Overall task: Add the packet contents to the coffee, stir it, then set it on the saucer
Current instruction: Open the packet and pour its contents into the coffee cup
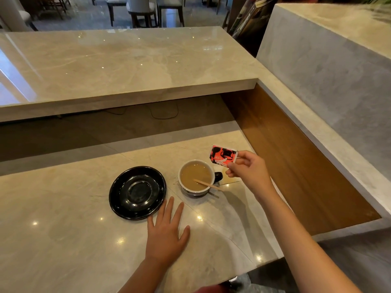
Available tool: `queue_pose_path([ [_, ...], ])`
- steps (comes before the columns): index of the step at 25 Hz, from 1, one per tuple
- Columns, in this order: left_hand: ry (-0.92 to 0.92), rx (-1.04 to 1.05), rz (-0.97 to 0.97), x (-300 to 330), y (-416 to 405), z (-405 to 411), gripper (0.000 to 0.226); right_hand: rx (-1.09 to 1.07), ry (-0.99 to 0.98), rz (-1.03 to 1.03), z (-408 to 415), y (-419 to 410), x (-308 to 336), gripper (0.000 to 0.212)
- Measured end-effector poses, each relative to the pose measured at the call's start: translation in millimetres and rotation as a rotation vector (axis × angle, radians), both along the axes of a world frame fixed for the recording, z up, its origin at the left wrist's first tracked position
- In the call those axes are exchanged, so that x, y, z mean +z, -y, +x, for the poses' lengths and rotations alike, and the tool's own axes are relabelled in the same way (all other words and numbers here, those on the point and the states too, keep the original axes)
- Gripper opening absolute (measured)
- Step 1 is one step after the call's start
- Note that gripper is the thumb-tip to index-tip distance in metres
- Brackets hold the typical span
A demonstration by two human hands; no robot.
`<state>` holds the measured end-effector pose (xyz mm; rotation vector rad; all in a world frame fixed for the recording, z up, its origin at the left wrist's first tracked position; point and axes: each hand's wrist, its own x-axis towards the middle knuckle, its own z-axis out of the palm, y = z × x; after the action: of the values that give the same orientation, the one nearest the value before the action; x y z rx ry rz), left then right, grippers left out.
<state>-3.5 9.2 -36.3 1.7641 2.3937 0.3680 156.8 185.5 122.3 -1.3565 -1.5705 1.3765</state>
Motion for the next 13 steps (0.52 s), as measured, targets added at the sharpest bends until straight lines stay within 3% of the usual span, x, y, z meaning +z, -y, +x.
queue_pose_path([
  [6,-0.007,-0.008,-0.008,0,0,-1,0.063,0.182,0.399,0.406,-26,-7,8,0.014],
  [13,-0.004,-0.001,-0.017,-1,-1,-1,0.063,0.333,0.557,0.590,-35,-13,7,0.011],
])
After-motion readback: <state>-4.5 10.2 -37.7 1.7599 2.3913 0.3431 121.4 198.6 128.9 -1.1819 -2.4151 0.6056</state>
